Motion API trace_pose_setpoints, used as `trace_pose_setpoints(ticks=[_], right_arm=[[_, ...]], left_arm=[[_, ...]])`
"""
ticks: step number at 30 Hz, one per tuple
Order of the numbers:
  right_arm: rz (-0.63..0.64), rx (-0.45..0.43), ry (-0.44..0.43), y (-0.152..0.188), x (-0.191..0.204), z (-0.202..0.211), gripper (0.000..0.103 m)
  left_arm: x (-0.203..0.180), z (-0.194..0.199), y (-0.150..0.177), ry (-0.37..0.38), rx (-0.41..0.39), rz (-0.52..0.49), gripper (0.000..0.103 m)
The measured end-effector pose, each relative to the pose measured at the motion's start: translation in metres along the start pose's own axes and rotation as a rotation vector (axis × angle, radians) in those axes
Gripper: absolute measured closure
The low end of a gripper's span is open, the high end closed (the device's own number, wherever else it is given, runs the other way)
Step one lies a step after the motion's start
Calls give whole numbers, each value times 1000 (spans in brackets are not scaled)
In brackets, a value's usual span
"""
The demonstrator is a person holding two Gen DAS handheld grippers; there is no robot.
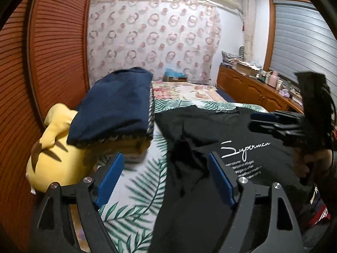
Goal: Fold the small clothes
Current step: 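Fold the lifted shirt side over the back toward the right tool, release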
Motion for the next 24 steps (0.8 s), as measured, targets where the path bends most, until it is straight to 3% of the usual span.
trace_pose_setpoints(ticks=[2, 5, 9, 15, 17, 21, 24], right_arm=[[2, 36, -38, -4, 2, -20, 55], [-1, 100, -94, -5, 5, -52, 71], [17, 186, -124, -4, 10, -90, 74], [51, 319, -89, 14, 10, -130, 74], [66, 316, -81, 14, 10, -132, 74], [112, 310, -52, 18, 10, -130, 96], [86, 263, -59, 14, 7, -115, 97]], left_arm=[[5, 1, 7, -5, 5, 7, 21], [12, 3, 16, -12, 13, 20, 21], [15, 2, 23, -20, 27, 29, 21], [14, 2, 26, -10, 30, 34, 21], [14, 1, 27, -9, 33, 34, 21], [10, 1, 25, -6, 32, 28, 21], [7, 2, 24, -4, 29, 24, 21]])
Point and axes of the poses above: each gripper's, at about its wrist camera, not at the fingertips, and z roughly against the way its jaws point, x to its left, y to its underside, the point moved 10 cm from there along -z, roughly the way its jaws point, and after that the axes turned 2 degrees about x, right-handed, at the moved point
